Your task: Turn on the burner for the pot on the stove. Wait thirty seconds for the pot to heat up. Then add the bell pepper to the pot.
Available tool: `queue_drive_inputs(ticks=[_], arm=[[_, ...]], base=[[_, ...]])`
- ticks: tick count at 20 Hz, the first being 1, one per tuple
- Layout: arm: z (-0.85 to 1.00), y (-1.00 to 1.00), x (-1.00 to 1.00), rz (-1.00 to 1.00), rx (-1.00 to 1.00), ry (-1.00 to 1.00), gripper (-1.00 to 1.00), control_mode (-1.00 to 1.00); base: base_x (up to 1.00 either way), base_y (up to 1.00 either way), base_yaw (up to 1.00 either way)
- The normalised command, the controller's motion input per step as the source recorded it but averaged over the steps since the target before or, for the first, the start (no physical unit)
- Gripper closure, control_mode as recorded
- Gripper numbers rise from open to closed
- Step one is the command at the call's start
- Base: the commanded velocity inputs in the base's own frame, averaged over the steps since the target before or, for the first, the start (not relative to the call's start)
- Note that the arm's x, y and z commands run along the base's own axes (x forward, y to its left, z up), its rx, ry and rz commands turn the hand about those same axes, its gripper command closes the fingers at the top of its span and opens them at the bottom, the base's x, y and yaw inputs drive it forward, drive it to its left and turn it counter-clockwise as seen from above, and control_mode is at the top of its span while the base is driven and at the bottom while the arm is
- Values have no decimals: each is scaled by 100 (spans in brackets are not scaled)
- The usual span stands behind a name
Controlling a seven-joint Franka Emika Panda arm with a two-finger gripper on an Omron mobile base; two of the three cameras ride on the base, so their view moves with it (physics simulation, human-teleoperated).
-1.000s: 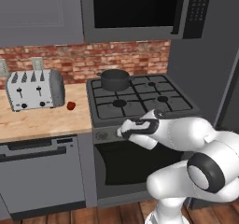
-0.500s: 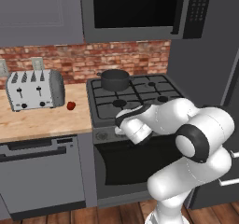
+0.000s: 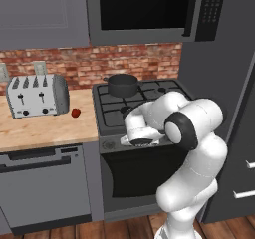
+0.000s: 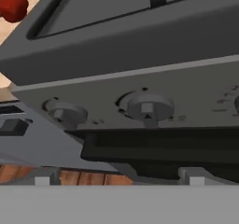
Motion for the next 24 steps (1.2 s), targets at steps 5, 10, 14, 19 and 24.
queue_drive_inputs(ticks=[5,10,14,19,24], arm=[[-30,0,34,0,0,1,-100,-100],[-29,0,34,0,0,0,-100,-100],[-35,0,35,0,0,-2,-100,-100],[-26,0,48,0,0,0,-100,-100],[0,0,35,0,0,-1,-100,-100]], base=[[0,0,0],[0,0,0],[0,0,0],[0,0,0],[0,0,0]])
